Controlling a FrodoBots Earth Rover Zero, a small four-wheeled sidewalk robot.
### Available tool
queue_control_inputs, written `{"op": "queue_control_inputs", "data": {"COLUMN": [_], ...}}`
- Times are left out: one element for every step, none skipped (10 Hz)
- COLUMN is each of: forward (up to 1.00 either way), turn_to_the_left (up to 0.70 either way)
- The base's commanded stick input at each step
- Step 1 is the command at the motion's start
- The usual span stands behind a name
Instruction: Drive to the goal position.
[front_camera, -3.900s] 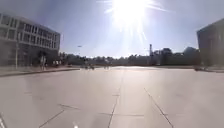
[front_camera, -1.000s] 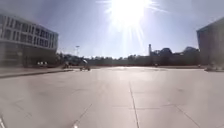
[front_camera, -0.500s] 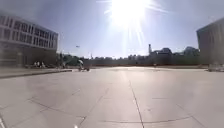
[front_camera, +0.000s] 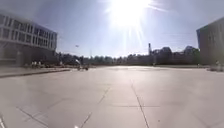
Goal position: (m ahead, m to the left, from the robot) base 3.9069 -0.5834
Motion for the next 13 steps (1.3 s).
{"op": "queue_control_inputs", "data": {"forward": [0.70,0.70,0.70,0.70,0.70,0.70,0.70,0.70,0.70,0.70,0.70,0.70,0.70], "turn_to_the_left": [0.00,0.00,0.00,0.00,0.00,0.00,0.00,0.00,0.00,0.00,0.00,0.00,0.00]}}
